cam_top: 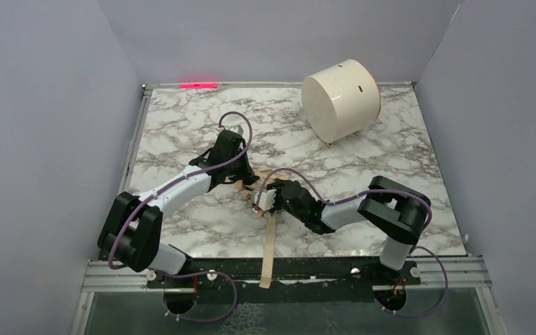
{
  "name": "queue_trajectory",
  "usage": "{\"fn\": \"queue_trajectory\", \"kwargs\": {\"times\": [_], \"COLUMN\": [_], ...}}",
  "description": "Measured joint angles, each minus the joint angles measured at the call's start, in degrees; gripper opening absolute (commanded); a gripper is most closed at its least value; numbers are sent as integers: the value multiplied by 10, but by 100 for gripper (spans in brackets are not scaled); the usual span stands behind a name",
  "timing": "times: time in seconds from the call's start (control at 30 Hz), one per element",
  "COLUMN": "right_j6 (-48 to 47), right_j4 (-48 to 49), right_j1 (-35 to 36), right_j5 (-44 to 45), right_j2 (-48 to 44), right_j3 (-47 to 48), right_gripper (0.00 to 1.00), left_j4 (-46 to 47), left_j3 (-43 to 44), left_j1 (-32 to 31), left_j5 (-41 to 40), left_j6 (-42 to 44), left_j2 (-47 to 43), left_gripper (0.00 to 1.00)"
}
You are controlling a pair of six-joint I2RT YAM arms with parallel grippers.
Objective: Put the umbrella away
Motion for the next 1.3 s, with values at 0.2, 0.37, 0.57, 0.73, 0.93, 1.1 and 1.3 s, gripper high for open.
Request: {"fn": "queue_trajectory", "kwargs": {"times": [0.2,0.37,0.57,0.73,0.93,1.1,1.3], "right_j6": [0,4,8,11,12,12,13], "right_j4": [0,0,2,5,5,5,4], "right_j1": [0,0,0,0,0,0,0], "right_j5": [0,1,2,4,5,5,5], "right_j2": [1,1,2,4,4,4,4], "right_j3": [0,0,0,0,0,0,0], "right_gripper": [19,18,18,18,18,18,18], "left_j4": [6,28,47,69,72,57,38], "left_j3": [37,66,54,43,43,55,82], "left_j1": [0,-3,-3,-21,-52,-52,-49], "left_j5": [20,72,138,177,216,204,153], "left_j6": [26,54,72,89,123,147,152], "left_j2": [2,-3,-32,-40,-47,-48,-55], "left_gripper": [0,0,0,0,3,56,85]}}
